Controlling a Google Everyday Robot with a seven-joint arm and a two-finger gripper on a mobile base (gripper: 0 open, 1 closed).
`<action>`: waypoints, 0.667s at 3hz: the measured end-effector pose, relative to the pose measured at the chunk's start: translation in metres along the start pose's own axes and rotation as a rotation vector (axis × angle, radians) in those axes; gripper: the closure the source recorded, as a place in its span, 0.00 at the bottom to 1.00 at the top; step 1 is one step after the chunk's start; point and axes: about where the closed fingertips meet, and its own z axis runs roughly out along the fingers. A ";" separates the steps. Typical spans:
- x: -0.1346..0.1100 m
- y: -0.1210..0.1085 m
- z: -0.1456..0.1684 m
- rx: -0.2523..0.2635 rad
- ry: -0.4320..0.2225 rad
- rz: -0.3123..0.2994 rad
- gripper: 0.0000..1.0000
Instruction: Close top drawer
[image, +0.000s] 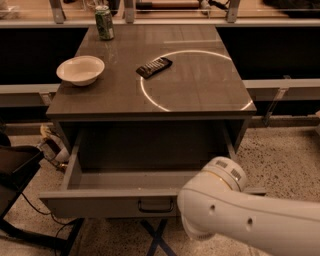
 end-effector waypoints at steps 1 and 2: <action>0.001 -0.045 0.008 0.003 -0.028 0.022 1.00; 0.001 -0.046 0.009 0.003 -0.029 0.024 1.00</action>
Offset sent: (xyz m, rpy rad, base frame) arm 0.1076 0.0068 -0.0110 0.0729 0.0051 -0.0599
